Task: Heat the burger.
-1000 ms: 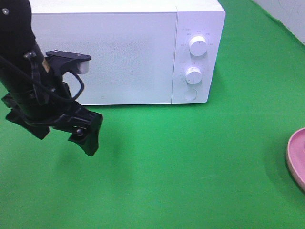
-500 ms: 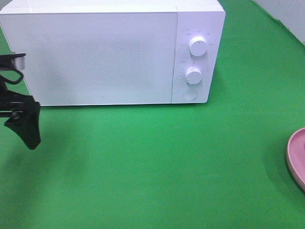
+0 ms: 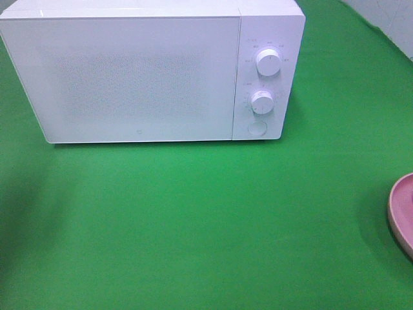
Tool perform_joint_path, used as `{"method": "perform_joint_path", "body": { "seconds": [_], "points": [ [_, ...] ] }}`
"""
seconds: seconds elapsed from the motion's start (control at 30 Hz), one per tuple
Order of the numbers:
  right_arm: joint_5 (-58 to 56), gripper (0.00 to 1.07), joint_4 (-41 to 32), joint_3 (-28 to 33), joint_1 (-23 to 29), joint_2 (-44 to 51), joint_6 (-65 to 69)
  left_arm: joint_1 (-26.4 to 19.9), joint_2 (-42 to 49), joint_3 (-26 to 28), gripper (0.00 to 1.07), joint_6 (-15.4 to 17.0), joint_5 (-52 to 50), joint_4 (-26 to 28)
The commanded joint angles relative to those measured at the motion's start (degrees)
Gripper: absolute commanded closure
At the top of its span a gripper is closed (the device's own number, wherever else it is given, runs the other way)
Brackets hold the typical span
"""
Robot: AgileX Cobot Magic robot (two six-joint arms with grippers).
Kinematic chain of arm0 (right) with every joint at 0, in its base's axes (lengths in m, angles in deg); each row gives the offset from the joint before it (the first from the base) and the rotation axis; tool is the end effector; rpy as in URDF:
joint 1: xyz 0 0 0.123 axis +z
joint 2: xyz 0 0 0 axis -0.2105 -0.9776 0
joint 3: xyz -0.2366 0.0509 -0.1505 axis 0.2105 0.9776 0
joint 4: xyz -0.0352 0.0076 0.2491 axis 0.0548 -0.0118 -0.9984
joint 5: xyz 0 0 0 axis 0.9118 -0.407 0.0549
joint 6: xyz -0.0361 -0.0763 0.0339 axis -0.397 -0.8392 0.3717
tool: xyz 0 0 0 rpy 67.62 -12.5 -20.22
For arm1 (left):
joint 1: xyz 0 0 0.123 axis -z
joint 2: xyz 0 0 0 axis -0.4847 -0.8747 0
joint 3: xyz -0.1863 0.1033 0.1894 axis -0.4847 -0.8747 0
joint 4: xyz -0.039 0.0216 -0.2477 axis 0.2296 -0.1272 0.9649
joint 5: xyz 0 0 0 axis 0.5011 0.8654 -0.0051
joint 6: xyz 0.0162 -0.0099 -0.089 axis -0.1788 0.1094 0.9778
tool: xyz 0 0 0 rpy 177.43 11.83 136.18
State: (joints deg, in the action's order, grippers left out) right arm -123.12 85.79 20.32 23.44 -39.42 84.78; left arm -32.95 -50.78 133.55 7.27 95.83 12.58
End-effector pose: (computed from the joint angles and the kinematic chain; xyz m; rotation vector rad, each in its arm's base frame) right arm 0.0003 -0.0102 0.2832 -0.1105 1.9480 0.0283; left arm 0.2517 0.0006 0.2430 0.0551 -3.1273 0.2923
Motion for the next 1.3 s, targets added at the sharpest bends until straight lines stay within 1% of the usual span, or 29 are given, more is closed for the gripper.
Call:
{"method": "perform_joint_path", "body": {
  "seconds": [0.03,0.07,0.1,0.13,0.23,0.3,0.33,0.37,0.4,0.47,0.5,0.53,0.57,0.6,0.7,0.77,0.8,0.83,0.93,0.97,1.0,1.03,1.07,1.1,1.17,1.2,1.23,1.27,1.3],
  "points": [
    [0.7,0.33,-0.2,0.1,-0.4,1.6,-0.3,-0.1,7.6,-4.2,0.06,0.5,-2.1,-0.1],
    [0.7,0.33,-0.2,0.1,-0.4,1.6,-0.3,-0.1,11.2,-6.1,0.06,0.5,-3.4,-0.2],
    [0.7,0.33,-0.2,0.1,-0.4,1.6,-0.3,-0.1,11.2,-6.1,0.06,0.5,-3.4,-0.2],
    [0.7,0.33,-0.2,0.1,-0.4,1.6,-0.3,-0.1,14.8,-7.7,0.06,-0.1,-4.4,-0.5],
    [0.7,0.33,-0.2,0.1,-0.4,1.6,-0.3,-0.1,17.2,-8.9,0.06,-0.7,-4.8,-0.6],
    [0.7,0.33,-0.2,0.1,-0.4,1.6,-0.3,-0.1,24.9,-12.8,0.06,-1.6,-5.7,-1.1],
    [0.7,0.33,-0.2,0.1,-0.4,1.6,-0.3,-0.1,24.9,-12.8,0.06,-1.6,-5.7,-1.1],
    [0.7,0.33,-0.2,0.1,-0.4,1.6,-0.3,-0.1,29.0,-14.7,0.06,-2.5,-5.7,-1.4],
    [0.7,0.33,-0.2,0.1,-0.4,1.6,-0.3,-0.1,29.0,-14.7,0.06,-2.5,-5.7,-1.4],
    [0.7,0.33,-0.2,0.1,-0.4,1.6,-0.3,-0.1,34.9,-18.2,0.06,-3.0,-6.0,-1.5],
    [0.7,0.33,-0.2,0.1,-0.4,1.6,-0.3,-0.1,34.9,-18.2,0.06,-3.0,-6.0,-1.5],
    [0.7,0.33,-0.2,0.1,-0.4,1.6,-0.3,-0.1,39.1,-20.7,0.06,-3.0,-6.9,-1.4],
    [0.7,0.33,-0.2,0.1,-0.4,1.6,-0.3,-0.1,39.1,-20.7,0.06,-3.0,-6.9,-1.4],
    [0.7,0.33,-0.2,0.1,-0.4,1.6,-0.3,-0.1,43.1,-23.0,0.06,-3.7,-7.2,-1.5],
    [0.7,0.33,-0.2,0.1,-0.4,1.6,-0.3,-0.1,44.9,-24.0,0.06,-4.0,-7.4,-1.5],
    [0.7,0.33,-0.2,0.1,-0.4,1.6,-0.3,-0.1,53.7,-27.3,0.06,-4.0,-6.8,-1.9],
    [0.7,0.33,-0.2,0.1,-0.4,1.6,-0.3,-0.1,53.7,-27.3,0.06,-4.0,-6.8,-1.9],
    [0.7,0.33,-0.2,0.1,-0.4,1.6,-0.3,-0.1,57.3,-27.4,0.06,-3.8,-6.8,-2.2],
    [0.7,0.33,-0.2,0.1,-0.4,1.6,-0.3,-0.1,60.7,-27.4,0.06,-3.8,-6.8,-2.4],
    [0.7,0.33,-0.2,0.1,-0.4,1.6,-0.3,-0.1,64.3,-27.4,0.06,-3.8,-6.8,-2.4],
    [0.7,0.33,-0.2,0.1,-0.4,1.6,-0.3,-0.1,64.3,-27.4,0.06,-3.8,-6.8,-2.4],
    [0.7,0.33,-0.2,0.1,-0.4,1.6,-0.3,-0.1,67.8,-27.4,0.06,-3.7,-6.8,-2.3],
    [0.7,0.33,-0.2,0.1,-0.4,1.6,-0.3,-0.1,67.8,-27.4,0.06,-3.7,-6.8,-2.3],
    [0.7,0.33,-0.2,0.1,-0.4,1.6,-0.3,-0.1,71.0,-27.4,0.06,-3.4,-6.9,-1.8],
    [0.7,0.33,-0.2,0.1,-0.4,1.6,-0.3,-0.1,72.4,-27.4,0.06,-3.4,-6.9,-1.2],
    [0.7,0.33,-0.2,0.1,-0.4,1.6,-0.3,-0.1,75.9,-27.4,0.06,-3.4,-6.9,0.3],
    [0.7,0.33,-0.2,0.1,-0.4,1.6,-0.3,-0.1,75.9,-27.4,0.06,-3.4,-6.9,0.3],
    [0.7,0.33,-0.2,0.1,-0.4,1.6,-0.3,-0.1,79.2,-27.4,0.06,-3.4,-7.0,1.9],
    [0.7,0.33,-0.2,0.1,-0.4,1.6,-0.3,-0.1,79.2,-27.4,0.06,-3.4,-7.0,1.9]
  ]
}}
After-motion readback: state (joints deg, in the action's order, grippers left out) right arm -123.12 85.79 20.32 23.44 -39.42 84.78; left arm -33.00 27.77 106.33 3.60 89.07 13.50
